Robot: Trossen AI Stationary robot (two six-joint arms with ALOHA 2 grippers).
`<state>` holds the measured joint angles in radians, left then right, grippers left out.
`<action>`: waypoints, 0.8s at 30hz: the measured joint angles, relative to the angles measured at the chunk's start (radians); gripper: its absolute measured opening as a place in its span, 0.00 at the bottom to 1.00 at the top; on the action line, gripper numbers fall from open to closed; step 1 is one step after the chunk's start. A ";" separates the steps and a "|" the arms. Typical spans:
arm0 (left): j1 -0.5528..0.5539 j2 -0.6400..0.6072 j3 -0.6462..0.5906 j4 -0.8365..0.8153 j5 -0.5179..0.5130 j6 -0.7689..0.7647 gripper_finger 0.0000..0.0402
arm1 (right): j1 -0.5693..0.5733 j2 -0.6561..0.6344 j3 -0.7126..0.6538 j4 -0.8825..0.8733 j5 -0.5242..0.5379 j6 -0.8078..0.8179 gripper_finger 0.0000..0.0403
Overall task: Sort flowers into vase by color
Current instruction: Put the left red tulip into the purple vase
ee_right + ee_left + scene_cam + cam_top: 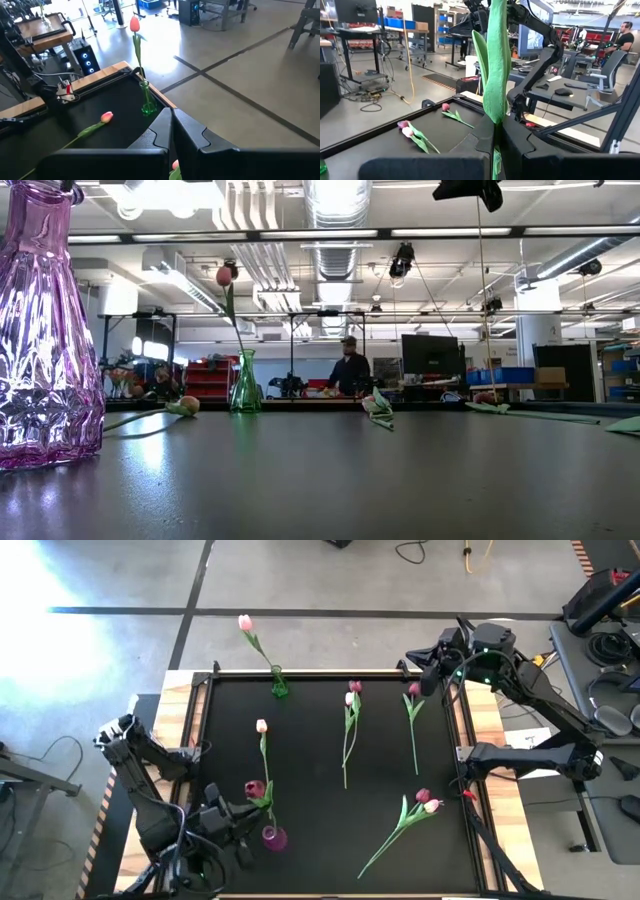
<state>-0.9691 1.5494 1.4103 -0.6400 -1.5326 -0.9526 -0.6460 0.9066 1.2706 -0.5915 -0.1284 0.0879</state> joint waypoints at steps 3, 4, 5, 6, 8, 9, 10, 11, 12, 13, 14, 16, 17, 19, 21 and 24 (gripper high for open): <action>-0.005 -0.007 -0.017 -0.001 -0.003 -0.023 0.00 | 0.000 0.000 0.000 0.000 0.000 0.000 0.02; -0.007 -0.010 -0.020 -0.003 -0.003 -0.027 0.00 | 0.000 0.000 0.000 0.001 0.000 0.000 0.02; -0.011 -0.015 -0.020 -0.003 -0.003 -0.027 0.00 | 0.000 0.000 0.000 0.000 0.000 0.000 0.02; -0.015 -0.020 -0.020 -0.002 -0.005 -0.026 0.00 | 0.000 0.000 0.000 0.000 0.000 0.000 0.02; -0.021 -0.028 -0.013 -0.003 -0.010 -0.017 0.00 | 0.000 0.000 0.000 0.000 0.000 0.000 0.02; -0.025 -0.029 -0.007 -0.001 -0.011 -0.007 0.00 | 0.000 0.000 0.000 -0.001 0.000 0.002 0.02; -0.030 -0.029 -0.001 -0.003 -0.010 0.004 0.00 | 0.000 0.000 0.000 -0.002 -0.001 0.004 0.02; -0.034 -0.029 0.004 -0.005 -0.010 0.016 0.00 | 0.000 0.000 0.000 -0.002 -0.001 0.006 0.02; -0.038 -0.029 0.009 -0.006 -0.011 0.022 0.00 | 0.000 0.000 0.000 -0.003 -0.001 0.006 0.02; -0.043 -0.029 0.012 -0.008 -0.020 0.024 0.00 | 0.000 0.000 0.000 -0.004 -0.001 0.006 0.02; -0.048 -0.030 0.012 -0.015 -0.033 0.025 0.00 | 0.000 0.000 0.000 -0.004 -0.001 0.007 0.02; -0.058 -0.030 0.012 -0.027 -0.038 0.022 0.00 | 0.000 0.000 0.000 -0.005 -0.001 0.007 0.02; -0.061 -0.030 0.009 -0.036 -0.038 0.013 0.00 | 0.000 0.000 0.000 -0.006 -0.001 0.008 0.02; -0.063 -0.030 0.003 -0.058 -0.039 -0.015 0.00 | 0.000 0.000 0.000 -0.005 -0.001 0.009 0.02; -0.062 -0.030 -0.008 -0.075 -0.039 -0.042 0.00 | 0.000 0.000 0.000 -0.005 -0.001 0.010 0.02; -0.061 -0.030 -0.035 -0.077 -0.039 -0.076 0.00 | 0.000 0.000 0.000 -0.005 -0.001 0.010 0.02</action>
<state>-1.0306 1.5192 1.3754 -0.7170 -1.5719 -1.0290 -0.6460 0.9066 1.2709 -0.5968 -0.1295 0.0976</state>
